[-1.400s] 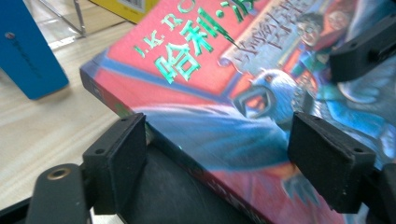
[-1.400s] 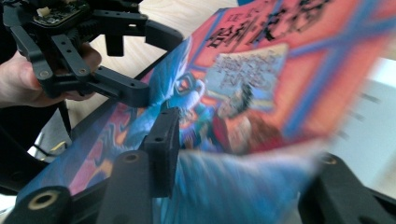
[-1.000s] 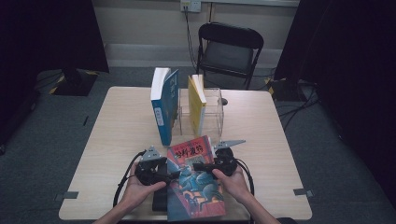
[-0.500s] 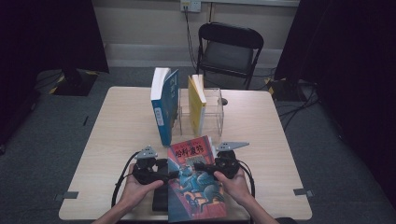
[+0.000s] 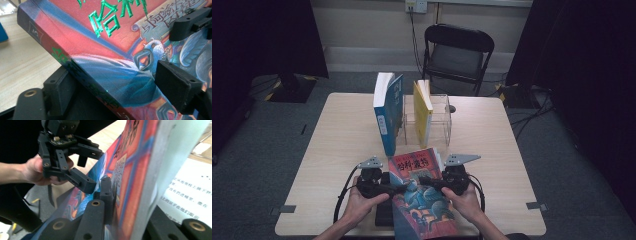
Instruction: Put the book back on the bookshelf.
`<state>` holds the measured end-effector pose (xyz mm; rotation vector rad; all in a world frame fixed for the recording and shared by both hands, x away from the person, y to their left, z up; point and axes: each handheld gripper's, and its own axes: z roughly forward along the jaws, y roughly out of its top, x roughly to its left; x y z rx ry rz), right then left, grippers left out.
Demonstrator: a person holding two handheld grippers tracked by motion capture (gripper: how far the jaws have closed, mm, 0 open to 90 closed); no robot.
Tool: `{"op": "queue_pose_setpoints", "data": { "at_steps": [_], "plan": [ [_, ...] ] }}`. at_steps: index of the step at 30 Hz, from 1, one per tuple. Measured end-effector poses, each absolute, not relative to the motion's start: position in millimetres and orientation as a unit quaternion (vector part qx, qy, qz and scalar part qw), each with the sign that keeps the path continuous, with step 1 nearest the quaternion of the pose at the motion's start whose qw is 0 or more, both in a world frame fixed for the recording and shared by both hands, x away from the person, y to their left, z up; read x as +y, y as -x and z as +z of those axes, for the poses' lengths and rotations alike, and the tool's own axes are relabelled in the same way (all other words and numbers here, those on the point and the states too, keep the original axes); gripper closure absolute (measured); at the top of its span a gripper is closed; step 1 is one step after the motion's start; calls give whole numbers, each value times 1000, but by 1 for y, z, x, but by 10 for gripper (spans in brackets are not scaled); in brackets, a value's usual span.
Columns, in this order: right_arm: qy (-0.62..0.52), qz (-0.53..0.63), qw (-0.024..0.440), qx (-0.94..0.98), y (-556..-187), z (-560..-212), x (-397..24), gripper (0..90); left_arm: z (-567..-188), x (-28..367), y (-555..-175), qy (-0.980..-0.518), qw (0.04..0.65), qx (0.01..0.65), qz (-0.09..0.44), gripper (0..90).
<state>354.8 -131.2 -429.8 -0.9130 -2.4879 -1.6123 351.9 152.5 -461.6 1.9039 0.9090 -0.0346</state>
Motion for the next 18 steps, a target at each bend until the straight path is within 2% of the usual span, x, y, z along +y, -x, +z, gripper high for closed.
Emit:
{"op": "queue_pose_setpoints", "data": {
  "at_steps": [3,7,9,12,14,18],
  "plan": [
    [297,-507,11,-809,-353,-428,-129,814,-461,153,-351,-783,492,380,-17,210],
    [306,-494,7,-814,-354,-427,-130,818,-458,157,-353,-774,503,384,-28,294],
    [310,-493,9,-813,-355,-427,-132,816,-455,155,-352,-776,503,380,-22,306],
    [313,-485,10,-816,-355,-429,-132,802,-450,149,-349,-779,513,358,-39,426],
    [311,-488,17,-816,-355,-428,-130,800,-449,145,-347,-783,511,353,-40,431],
    [304,-475,-2,-826,-351,-419,-126,795,-445,145,-348,-778,519,351,-42,476]
  ]
}}
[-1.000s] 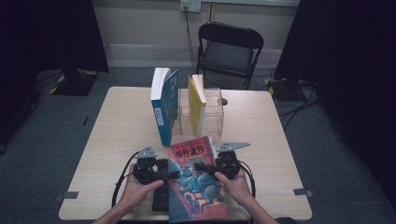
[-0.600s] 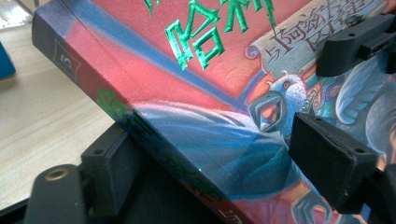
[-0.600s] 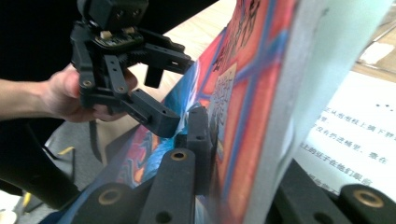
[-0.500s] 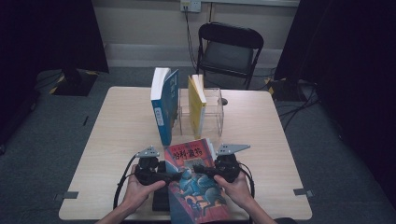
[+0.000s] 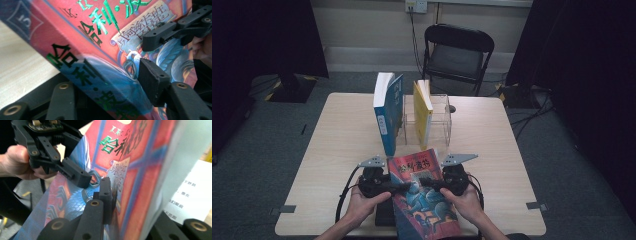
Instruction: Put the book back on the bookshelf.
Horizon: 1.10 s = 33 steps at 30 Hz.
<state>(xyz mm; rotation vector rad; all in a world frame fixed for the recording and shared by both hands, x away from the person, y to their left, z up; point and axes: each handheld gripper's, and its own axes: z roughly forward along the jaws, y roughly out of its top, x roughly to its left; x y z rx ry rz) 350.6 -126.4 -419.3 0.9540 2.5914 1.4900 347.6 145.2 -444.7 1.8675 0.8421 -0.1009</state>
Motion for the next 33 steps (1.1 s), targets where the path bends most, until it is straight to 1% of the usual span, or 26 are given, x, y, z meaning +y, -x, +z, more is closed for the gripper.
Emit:
{"op": "queue_pose_setpoints", "data": {
  "at_steps": [3,5,14,19,24,27,30,33],
  "plan": [
    [-303,477,12,825,-350,-412,-126,795,-435,147,-349,-780,525,341,-27,525],
    [-300,481,13,824,-351,-407,-125,796,-430,148,-349,-780,526,339,-20,538],
    [-297,501,22,813,-354,-391,-126,801,-407,148,-351,-778,539,323,18,567],
    [-294,517,44,803,-354,-372,-128,814,-385,145,-352,-767,556,312,65,598],
    [-287,552,67,780,-354,-352,-132,844,-356,145,-352,-749,585,295,96,693],
    [-280,569,71,770,-354,-351,-135,843,-356,146,-351,-737,604,288,94,732],
    [-274,577,65,767,-352,-355,-138,843,-359,145,-346,-731,614,284,92,733],
    [-268,577,64,769,-348,-355,-141,843,-356,141,-341,-740,606,272,106,722]
  ]
}}
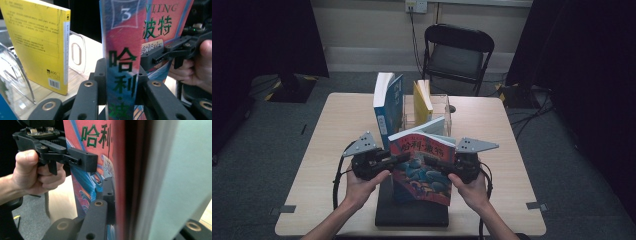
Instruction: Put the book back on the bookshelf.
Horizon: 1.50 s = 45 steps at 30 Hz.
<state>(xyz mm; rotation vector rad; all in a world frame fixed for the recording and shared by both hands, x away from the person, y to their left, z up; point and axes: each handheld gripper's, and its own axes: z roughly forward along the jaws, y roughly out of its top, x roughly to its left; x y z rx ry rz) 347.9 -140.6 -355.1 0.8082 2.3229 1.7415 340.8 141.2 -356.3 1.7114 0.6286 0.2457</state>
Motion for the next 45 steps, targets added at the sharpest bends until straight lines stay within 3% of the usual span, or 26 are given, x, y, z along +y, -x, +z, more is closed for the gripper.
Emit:
{"op": "queue_pose_setpoints", "data": {
  "at_steps": [3,10,18,25,29,35,39,45],
  "plan": [
    [-262,579,62,770,-344,-356,-143,842,-356,137,-336,-742,607,263,106,671],
    [-250,577,70,775,-336,-355,-144,833,-359,138,-329,-736,618,253,113,736],
    [-263,577,109,765,-330,-352,-160,589,-360,142,-315,-739,623,233,111,740],
    [-267,583,118,758,-332,-351,-170,480,-360,143,-306,-743,618,227,119,735],
    [-276,590,123,749,-338,-352,-179,466,-361,143,-306,-742,620,226,119,735],
    [-270,598,81,750,-355,-366,-189,356,-361,143,-304,-742,622,222,115,730],
    [-253,593,55,762,-361,-374,-186,380,-361,143,-305,-743,621,223,113,726],
    [-257,578,78,770,-356,-371,-183,464,-362,140,-307,-743,619,228,113,702]
  ]
}}
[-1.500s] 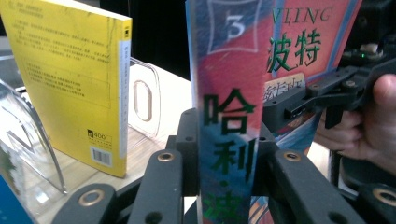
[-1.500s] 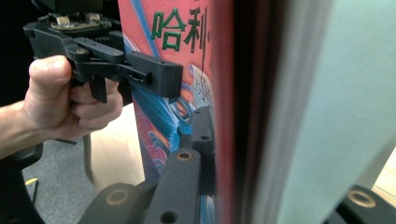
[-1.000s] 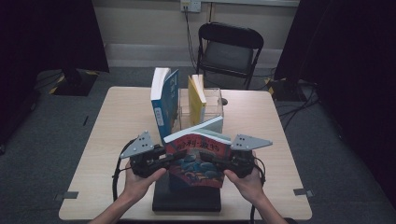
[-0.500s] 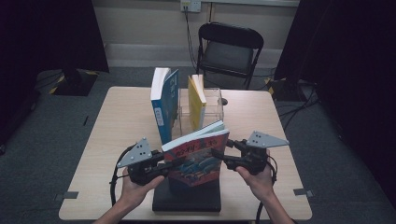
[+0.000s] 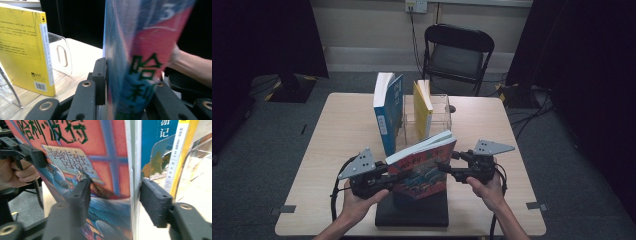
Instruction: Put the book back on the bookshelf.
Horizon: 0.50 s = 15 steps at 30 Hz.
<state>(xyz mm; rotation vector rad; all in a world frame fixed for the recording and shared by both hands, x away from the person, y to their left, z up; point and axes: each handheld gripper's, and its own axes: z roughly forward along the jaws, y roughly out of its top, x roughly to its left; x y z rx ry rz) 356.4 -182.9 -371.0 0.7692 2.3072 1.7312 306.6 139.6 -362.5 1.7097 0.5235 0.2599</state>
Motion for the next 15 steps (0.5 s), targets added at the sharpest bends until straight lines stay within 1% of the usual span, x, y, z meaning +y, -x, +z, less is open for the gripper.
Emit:
{"op": "queue_pose_setpoints", "data": {
  "at_steps": [6,8,12,15],
  "plan": [
    [-247,569,86,779,-351,-368,-177,487,-362,134,-308,-745,615,226,123,711],
    [-240,570,84,781,-350,-368,-173,505,-361,135,-308,-744,616,227,124,715],
    [-232,567,86,785,-347,-369,-166,513,-362,139,-307,-739,622,228,121,715],
    [-231,568,82,786,-347,-369,-166,531,-363,139,-307,-736,623,231,130,713]
  ]
}}
